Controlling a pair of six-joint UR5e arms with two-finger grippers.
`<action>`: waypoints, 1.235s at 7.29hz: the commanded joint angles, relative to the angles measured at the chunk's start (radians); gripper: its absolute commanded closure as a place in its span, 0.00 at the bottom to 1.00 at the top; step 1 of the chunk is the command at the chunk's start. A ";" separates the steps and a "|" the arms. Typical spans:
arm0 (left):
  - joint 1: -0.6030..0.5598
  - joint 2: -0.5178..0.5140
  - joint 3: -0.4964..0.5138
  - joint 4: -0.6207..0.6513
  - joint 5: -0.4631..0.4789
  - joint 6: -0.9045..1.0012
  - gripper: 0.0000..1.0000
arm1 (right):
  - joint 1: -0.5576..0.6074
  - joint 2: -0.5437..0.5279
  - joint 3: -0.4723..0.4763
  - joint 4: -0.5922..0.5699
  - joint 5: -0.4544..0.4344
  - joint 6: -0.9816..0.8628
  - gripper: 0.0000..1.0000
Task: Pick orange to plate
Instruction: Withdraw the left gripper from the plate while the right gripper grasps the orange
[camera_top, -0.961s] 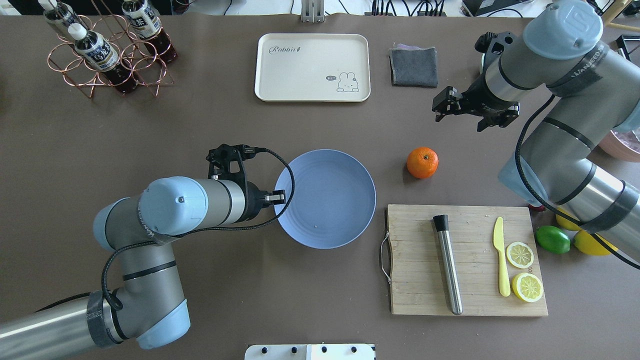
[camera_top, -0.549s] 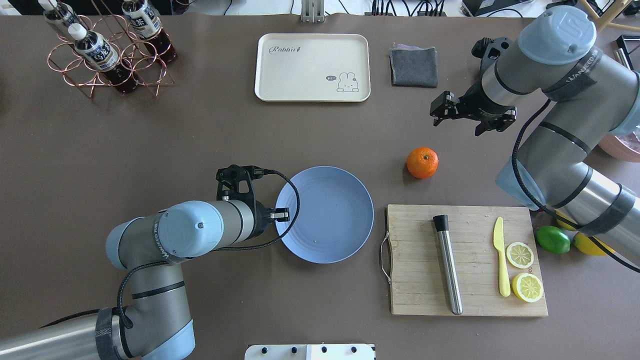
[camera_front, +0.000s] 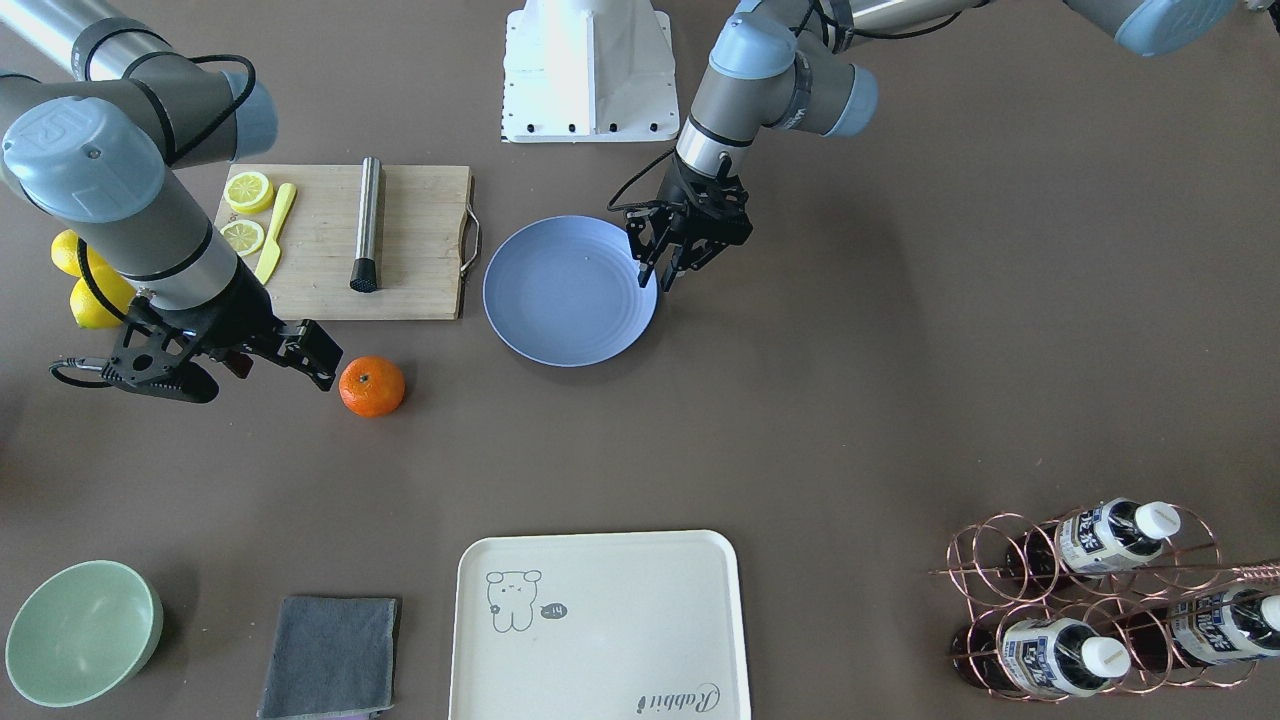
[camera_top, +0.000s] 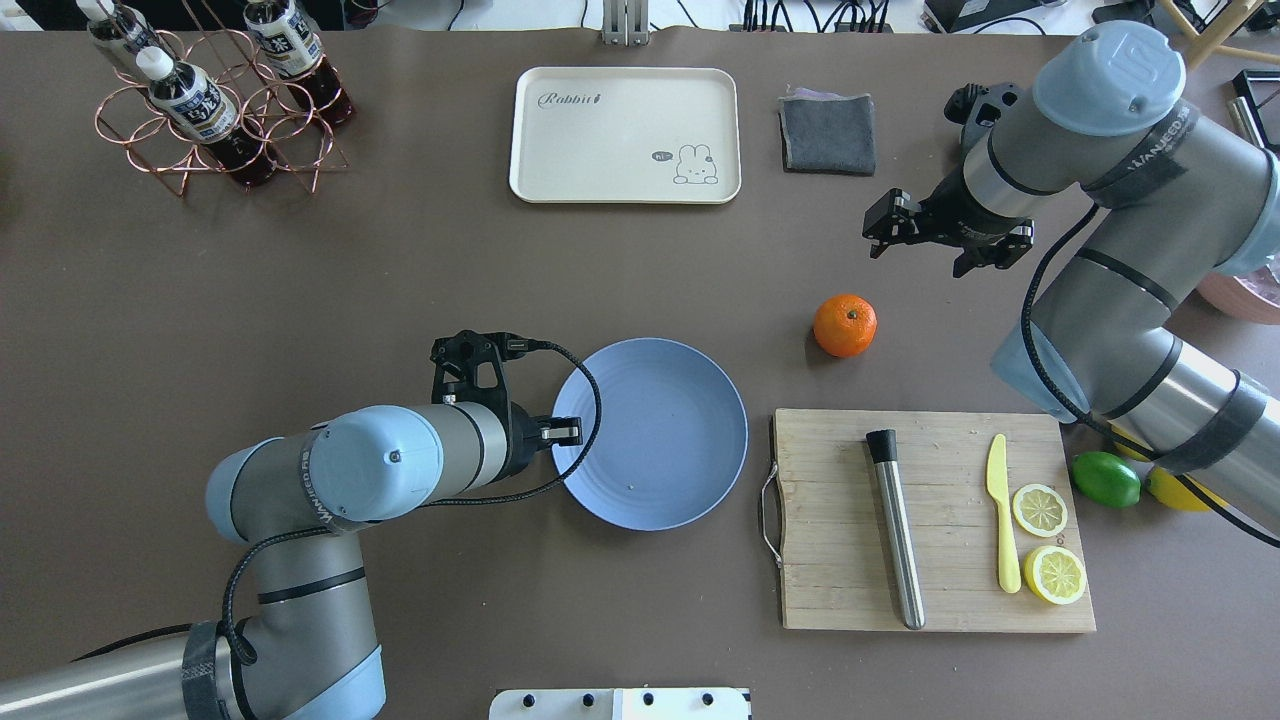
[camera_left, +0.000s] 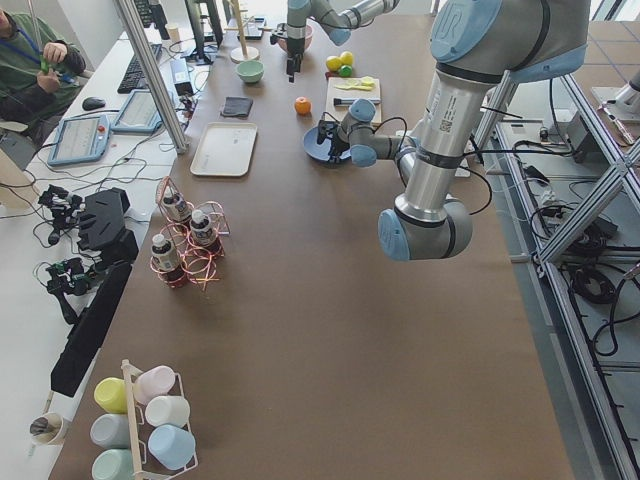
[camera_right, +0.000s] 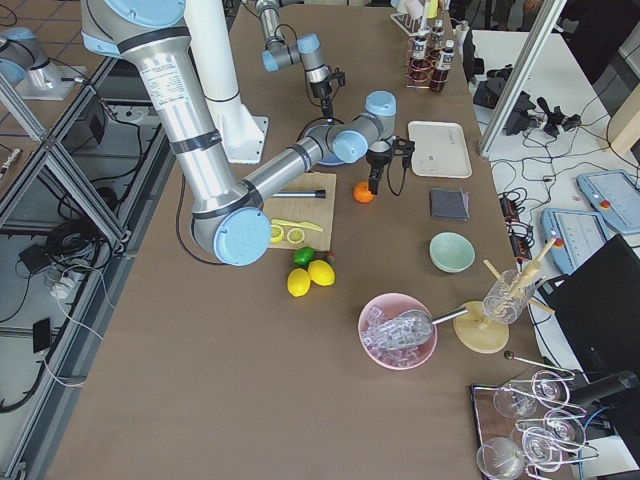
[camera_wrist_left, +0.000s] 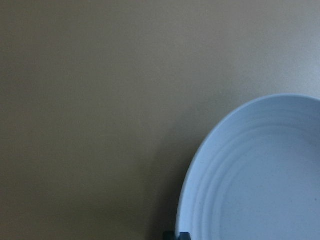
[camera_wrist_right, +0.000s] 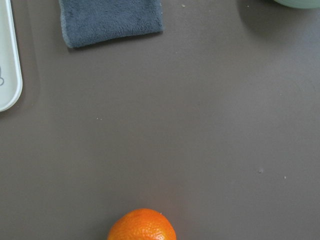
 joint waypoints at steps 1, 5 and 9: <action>-0.026 0.034 -0.058 0.005 -0.005 0.056 0.02 | -0.033 -0.006 -0.005 0.001 -0.024 0.009 0.00; -0.192 0.037 -0.070 0.037 -0.189 0.121 0.02 | -0.129 0.023 -0.034 0.013 -0.114 0.074 0.00; -0.207 0.037 -0.069 0.037 -0.192 0.123 0.02 | -0.154 0.073 -0.178 0.142 -0.130 0.080 0.00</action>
